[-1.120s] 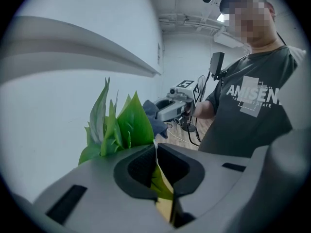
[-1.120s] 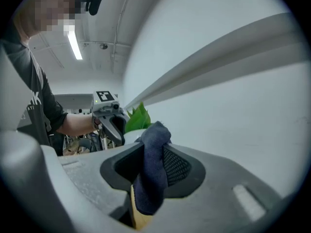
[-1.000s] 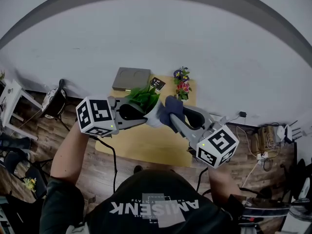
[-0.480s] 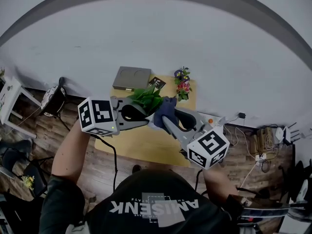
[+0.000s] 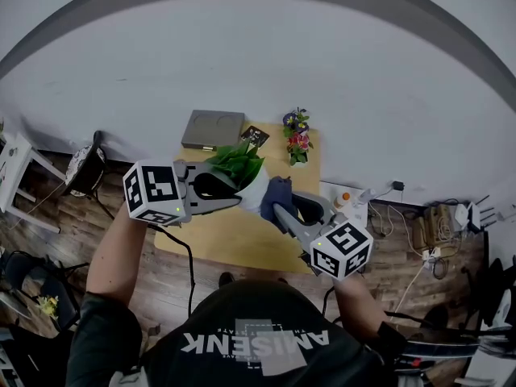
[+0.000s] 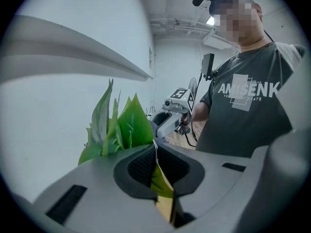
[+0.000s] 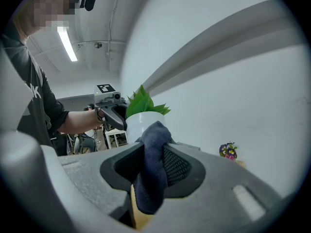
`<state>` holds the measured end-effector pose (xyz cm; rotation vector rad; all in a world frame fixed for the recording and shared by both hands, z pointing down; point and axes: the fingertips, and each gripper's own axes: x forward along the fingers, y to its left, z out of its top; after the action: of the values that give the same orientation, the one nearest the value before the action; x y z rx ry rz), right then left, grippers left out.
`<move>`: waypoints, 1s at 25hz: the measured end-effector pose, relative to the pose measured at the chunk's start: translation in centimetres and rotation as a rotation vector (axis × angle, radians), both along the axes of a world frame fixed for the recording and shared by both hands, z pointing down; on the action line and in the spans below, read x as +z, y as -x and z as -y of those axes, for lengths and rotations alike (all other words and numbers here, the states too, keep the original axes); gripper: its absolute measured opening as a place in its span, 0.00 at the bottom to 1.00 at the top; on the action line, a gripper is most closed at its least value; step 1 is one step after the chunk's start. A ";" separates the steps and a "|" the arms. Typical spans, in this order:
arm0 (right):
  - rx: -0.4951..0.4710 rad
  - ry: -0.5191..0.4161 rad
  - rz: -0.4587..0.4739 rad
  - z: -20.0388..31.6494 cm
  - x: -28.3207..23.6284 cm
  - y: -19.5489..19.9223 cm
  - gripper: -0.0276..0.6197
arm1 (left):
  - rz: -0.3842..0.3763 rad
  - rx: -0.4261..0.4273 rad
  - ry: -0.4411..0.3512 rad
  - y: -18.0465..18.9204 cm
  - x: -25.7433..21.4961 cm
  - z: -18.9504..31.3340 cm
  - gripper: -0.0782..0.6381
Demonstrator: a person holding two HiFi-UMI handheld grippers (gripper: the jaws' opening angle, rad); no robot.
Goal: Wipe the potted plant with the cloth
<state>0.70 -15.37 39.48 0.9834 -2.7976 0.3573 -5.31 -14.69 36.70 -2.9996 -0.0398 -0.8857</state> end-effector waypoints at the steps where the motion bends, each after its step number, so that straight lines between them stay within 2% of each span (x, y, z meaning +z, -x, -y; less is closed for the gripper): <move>1: -0.001 0.010 -0.002 0.0 0.4 -0.1 0.22 | 0.002 0.003 -0.001 0.0 0.0 0.0 0.13; 9: 0.021 0.079 -0.052 0.6 3.6 -2.0 0.22 | 0.055 -0.008 -0.055 -0.4 0.6 0.1 0.13; 13: 0.047 0.037 -0.001 1.6 0.9 -3.1 0.22 | 0.159 0.006 -0.166 -0.8 1.8 0.0 0.13; 15: 0.052 -0.001 0.021 2.2 -1.0 -3.1 0.22 | 0.182 0.020 -0.185 -1.0 2.2 -0.2 0.13; 21: 0.001 -0.103 0.043 2.3 -5.6 -1.4 0.22 | 0.158 0.043 -0.200 -1.8 1.4 -1.5 0.13; 25: -0.009 -0.109 0.037 2.5 -5.7 -0.8 0.22 | 0.135 0.038 -0.220 -1.8 0.9 -1.4 0.13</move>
<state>1.54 -17.89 33.74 0.9961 -2.8810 0.2256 -3.47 -13.28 37.59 -2.7257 -0.0009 -1.0143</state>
